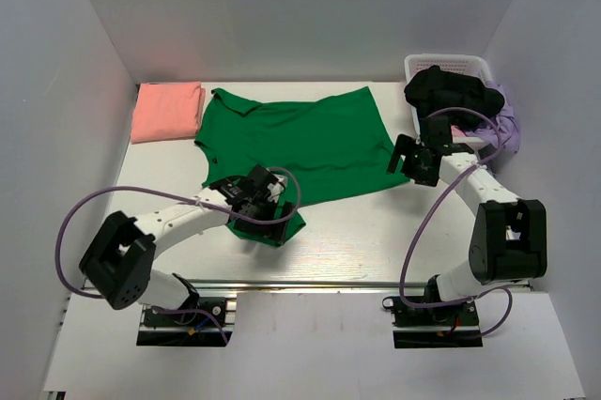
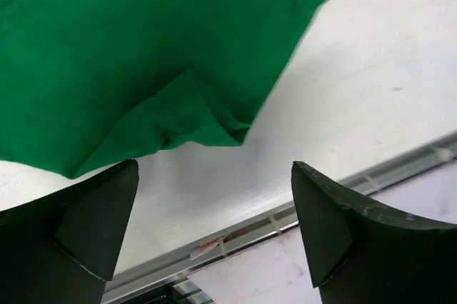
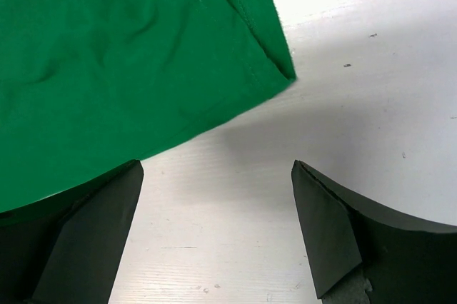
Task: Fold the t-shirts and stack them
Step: Grap the side of the flattened tshirt closest away from the robot with both arms
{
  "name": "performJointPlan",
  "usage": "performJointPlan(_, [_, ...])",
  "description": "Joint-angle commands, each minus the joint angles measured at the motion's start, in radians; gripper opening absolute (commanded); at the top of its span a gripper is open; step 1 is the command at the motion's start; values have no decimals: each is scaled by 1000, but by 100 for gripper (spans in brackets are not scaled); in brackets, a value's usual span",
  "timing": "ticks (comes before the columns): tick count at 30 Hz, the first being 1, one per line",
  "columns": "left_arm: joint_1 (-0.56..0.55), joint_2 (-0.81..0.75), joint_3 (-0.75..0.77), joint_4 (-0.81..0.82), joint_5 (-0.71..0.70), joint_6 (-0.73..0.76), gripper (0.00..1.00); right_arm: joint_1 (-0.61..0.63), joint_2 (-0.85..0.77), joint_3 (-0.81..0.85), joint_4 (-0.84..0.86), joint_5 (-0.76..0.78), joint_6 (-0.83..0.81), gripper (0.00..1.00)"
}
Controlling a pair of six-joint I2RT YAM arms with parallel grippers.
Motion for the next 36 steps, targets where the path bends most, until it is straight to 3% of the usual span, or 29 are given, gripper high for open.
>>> performJointPlan(1, [-30, 22, 40, -15, -88, -34, 96, -10, -33, -14, 21, 29, 0, 90])
performJointPlan(7, [-49, 47, 56, -40, -208, -80, 81, -28, -27, -37, 37, 37, -4, 90])
performJointPlan(11, [-49, 85, 56, -29, -208, -60, 48, -36, -2, -39, 38, 36, -1, 90])
performJointPlan(13, [-49, 99, 56, -18, -194, -37, 38, -47, 10, -42, 50, 37, 6, 90])
performJointPlan(18, [-49, 99, 47, 43, -131, 1, 0, -62, 42, -46, 79, 20, 30, 90])
performJointPlan(20, [-49, 82, 47, 54, -131, 1, 0, -65, 59, -40, 103, 17, 45, 90])
performJointPlan(29, [-49, -94, -5, -1, -122, -8, 0, -65, 185, 10, 165, -61, 78, 73])
performJointPlan(32, [-49, -127, -18, -24, -85, -19, 0, -65, 200, 6, 165, -73, 82, 56])
performJointPlan(36, [-49, -165, -68, -6, -41, -28, 0, -65, 206, -9, 153, 0, 88, 47])
